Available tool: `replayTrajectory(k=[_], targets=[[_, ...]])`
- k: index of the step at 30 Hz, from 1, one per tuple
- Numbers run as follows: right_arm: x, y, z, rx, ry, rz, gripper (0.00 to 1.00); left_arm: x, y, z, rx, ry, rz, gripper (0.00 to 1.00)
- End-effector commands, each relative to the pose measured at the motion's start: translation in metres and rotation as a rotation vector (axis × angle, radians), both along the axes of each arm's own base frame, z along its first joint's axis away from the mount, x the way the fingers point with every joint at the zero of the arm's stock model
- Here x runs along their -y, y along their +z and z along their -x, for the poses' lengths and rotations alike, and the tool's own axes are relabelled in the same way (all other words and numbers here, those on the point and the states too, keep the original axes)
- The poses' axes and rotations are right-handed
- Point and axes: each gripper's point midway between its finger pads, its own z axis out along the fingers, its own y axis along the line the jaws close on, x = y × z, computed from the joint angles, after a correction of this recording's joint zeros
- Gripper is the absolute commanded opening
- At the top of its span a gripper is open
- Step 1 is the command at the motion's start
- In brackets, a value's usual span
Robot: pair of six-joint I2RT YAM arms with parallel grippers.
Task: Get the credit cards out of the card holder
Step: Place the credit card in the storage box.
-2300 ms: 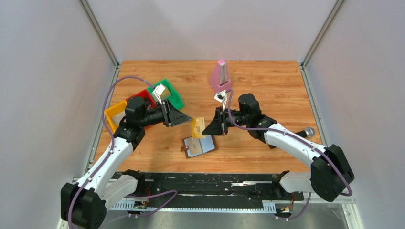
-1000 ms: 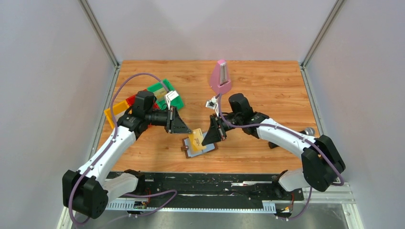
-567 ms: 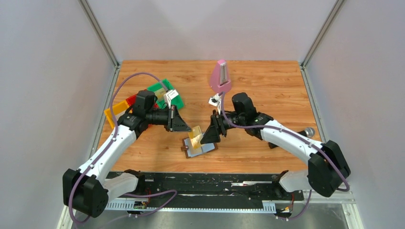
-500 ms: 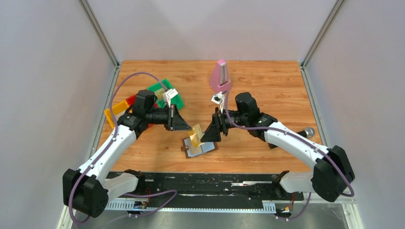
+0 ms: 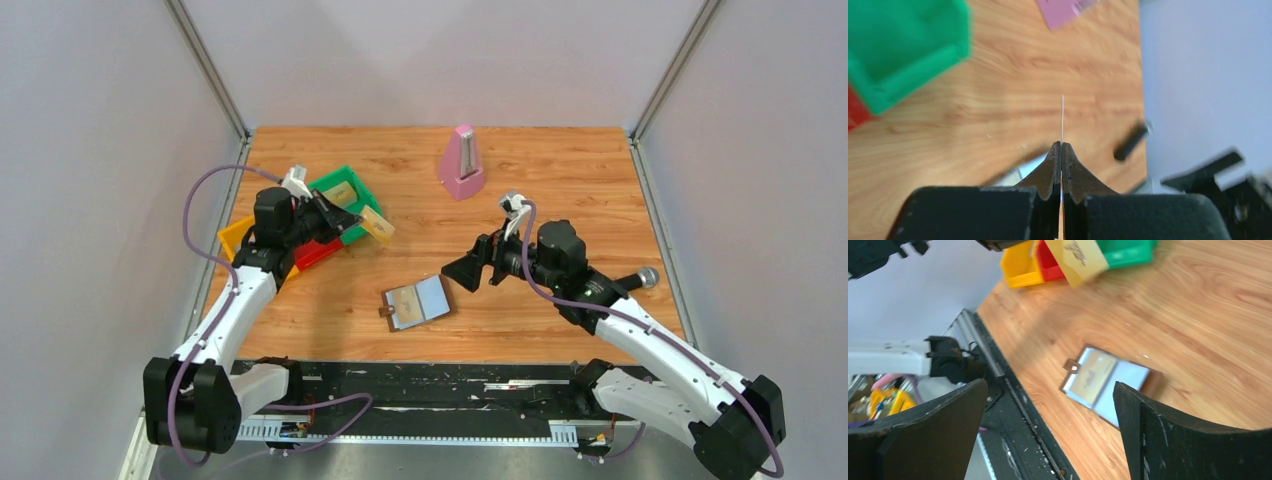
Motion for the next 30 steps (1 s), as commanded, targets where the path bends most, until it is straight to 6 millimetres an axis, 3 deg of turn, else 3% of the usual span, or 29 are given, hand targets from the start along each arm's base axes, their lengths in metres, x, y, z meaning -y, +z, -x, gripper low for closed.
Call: replayTrajectory(k=[1,4,7,10,13,25,30], targets=[[0.027,-0.003,-0.025,0.023,-0.236,-0.012,1.00,-0.048,0.006,-0.054,0.055,0.393,0.108,0.00],[0.037,-0.005,-0.027,0.050,-0.280,-0.005,1.00,-0.073,-0.001,-0.077,0.062,0.576,0.196,0.00],[0.039,-0.005,-0.025,0.062,-0.275,0.004,1.00,-0.083,-0.002,-0.094,0.085,0.640,0.215,0.00],[0.040,-0.006,-0.024,0.057,-0.277,0.013,1.00,-0.095,-0.020,-0.110,0.054,0.730,0.221,0.00],[0.038,-0.006,-0.023,0.055,-0.268,0.015,1.00,-0.103,-0.023,-0.117,0.088,0.786,0.267,0.00],[0.027,-0.014,-0.027,0.001,-0.231,0.049,1.00,-0.126,-0.054,-0.133,0.068,0.914,0.182,0.00],[0.026,-0.014,-0.027,0.009,-0.224,0.053,1.00,-0.133,-0.054,-0.140,0.089,0.948,0.178,0.00]])
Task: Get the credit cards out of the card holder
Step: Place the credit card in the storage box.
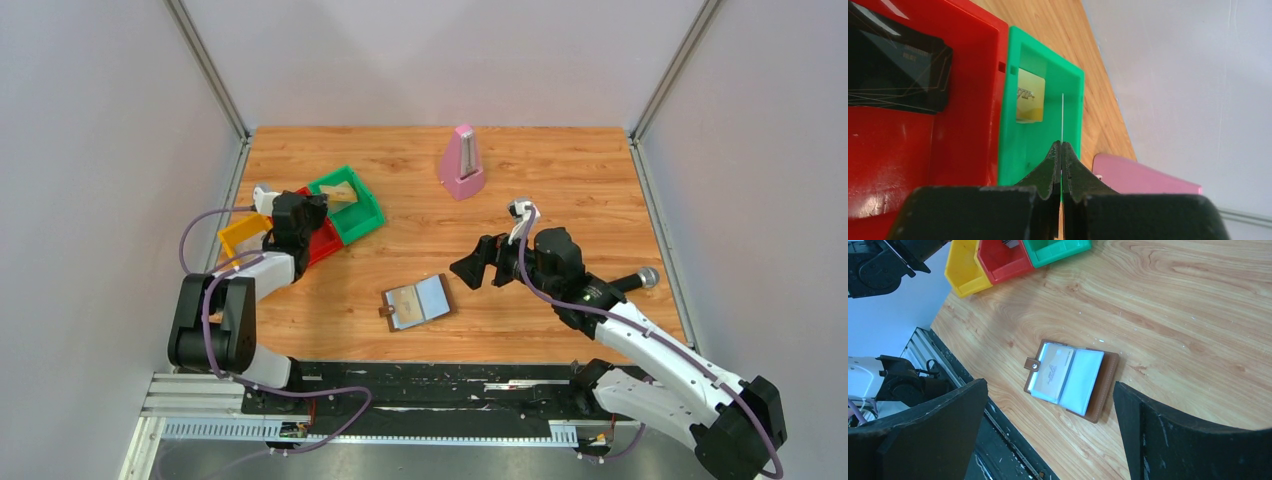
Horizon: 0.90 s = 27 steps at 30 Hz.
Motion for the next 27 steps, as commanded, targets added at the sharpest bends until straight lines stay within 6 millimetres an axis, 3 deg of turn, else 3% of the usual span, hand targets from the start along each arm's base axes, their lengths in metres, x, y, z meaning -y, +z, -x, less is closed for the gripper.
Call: replayTrajectory(k=[1,13,18,27], targets=[[-0.004,0.028,-0.005,0.060,0.006,-0.039,1.00,-0.018,0.018,-0.016,0.073,0.096,-0.017,0.00],[-0.002,0.029,-0.007,0.069,-0.002,-0.027,1.00,-0.019,0.013,-0.036,0.110,0.107,-0.032,0.00],[-0.003,0.030,-0.007,0.074,0.005,-0.022,1.00,-0.023,-0.001,-0.040,0.093,0.128,-0.047,0.00],[0.000,0.028,-0.011,0.088,-0.008,0.003,1.00,-0.025,-0.001,-0.045,0.122,0.131,-0.081,0.00]])
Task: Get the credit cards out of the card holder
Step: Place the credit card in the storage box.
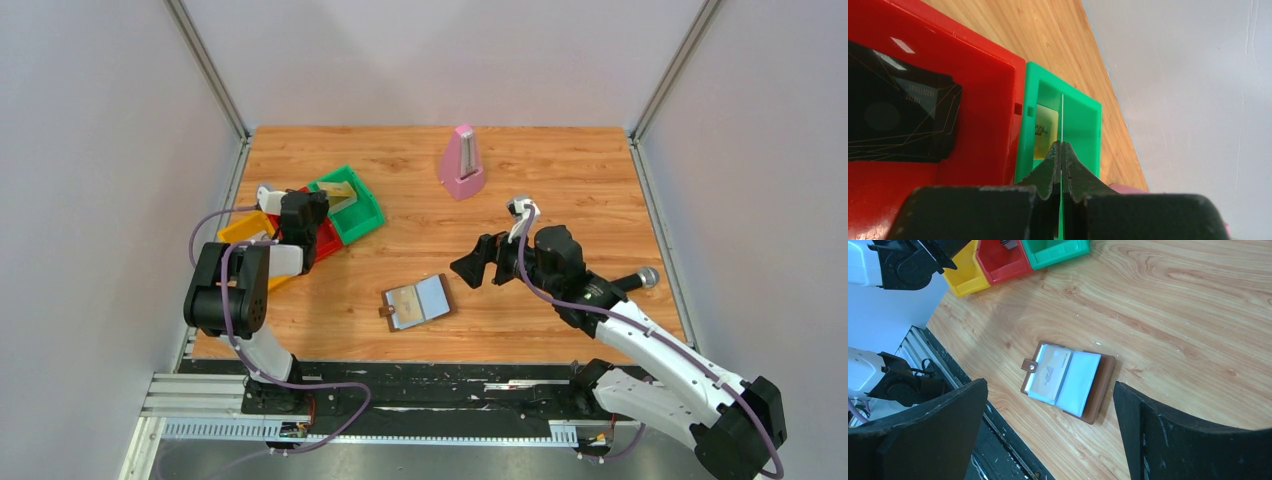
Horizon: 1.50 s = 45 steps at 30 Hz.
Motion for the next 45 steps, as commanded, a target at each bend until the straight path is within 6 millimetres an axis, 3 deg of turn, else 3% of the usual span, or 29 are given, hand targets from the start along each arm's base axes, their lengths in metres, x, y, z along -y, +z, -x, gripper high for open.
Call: replayTrajectory(k=[1,30,39,45], targets=[[-0.002,0.024,-0.010,0.068,-0.012,-0.018,1.00,-0.012,0.027,-0.014,0.094,0.049,-0.048,0.00],[0.005,0.025,-0.012,0.090,-0.037,0.002,1.00,-0.002,0.012,-0.023,0.077,0.023,-0.115,0.00],[0.008,0.028,-0.012,0.105,-0.046,0.006,1.00,0.000,0.012,-0.024,0.070,0.015,-0.127,0.17],[0.008,0.029,-0.012,0.106,-0.047,0.005,1.00,0.002,0.014,-0.025,0.073,0.007,-0.129,0.23]])
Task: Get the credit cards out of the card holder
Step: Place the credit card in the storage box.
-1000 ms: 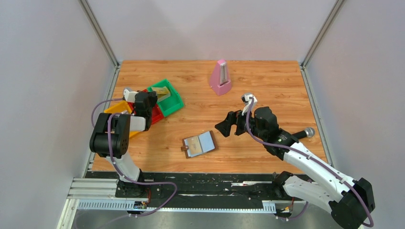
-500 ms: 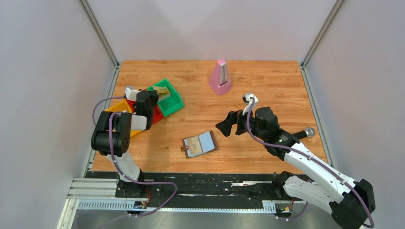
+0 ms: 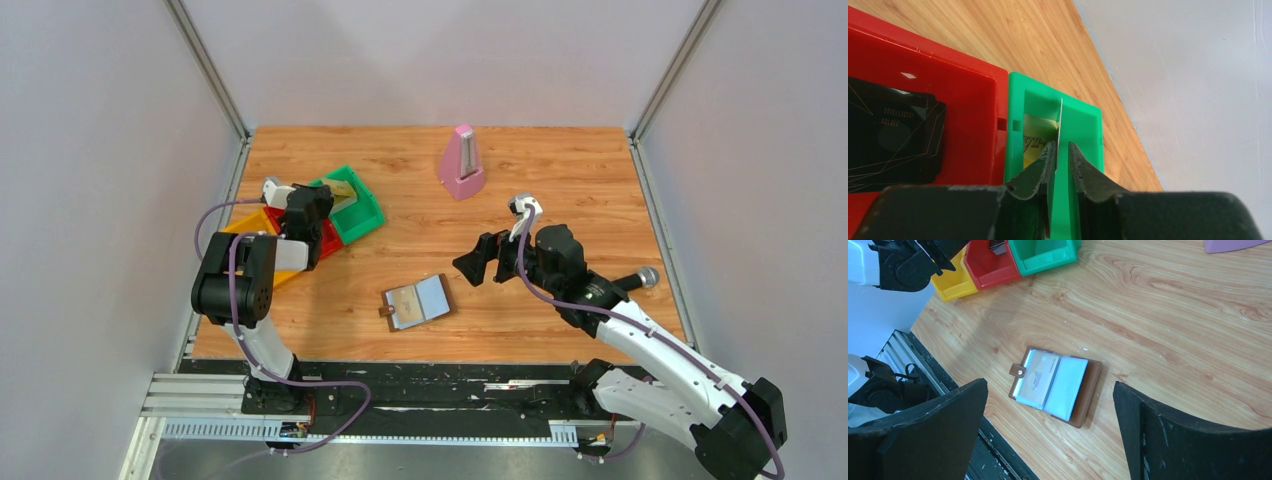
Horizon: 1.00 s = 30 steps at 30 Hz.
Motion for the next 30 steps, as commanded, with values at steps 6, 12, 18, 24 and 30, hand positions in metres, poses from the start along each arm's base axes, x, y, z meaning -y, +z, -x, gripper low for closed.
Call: replayTrajectory(k=[6,12,18,24,30], targets=[[0.002,0.026,-0.005,0.059,-0.019,-0.030,1.00,-0.002,0.019,-0.008,0.040,0.015,-0.040,0.28],[0.002,0.028,-0.005,0.063,-0.017,-0.031,1.00,-0.005,0.022,-0.006,0.029,0.022,-0.050,0.32],[0.002,0.031,-0.005,0.066,-0.017,-0.031,1.00,-0.008,0.026,-0.004,0.023,0.033,-0.063,0.34],[0.003,0.033,-0.005,0.070,-0.017,-0.033,1.00,-0.009,0.030,-0.003,0.015,0.037,-0.076,0.36],[0.002,0.034,-0.004,0.069,-0.013,-0.033,1.00,-0.011,0.035,-0.002,0.002,0.045,-0.093,0.40]])
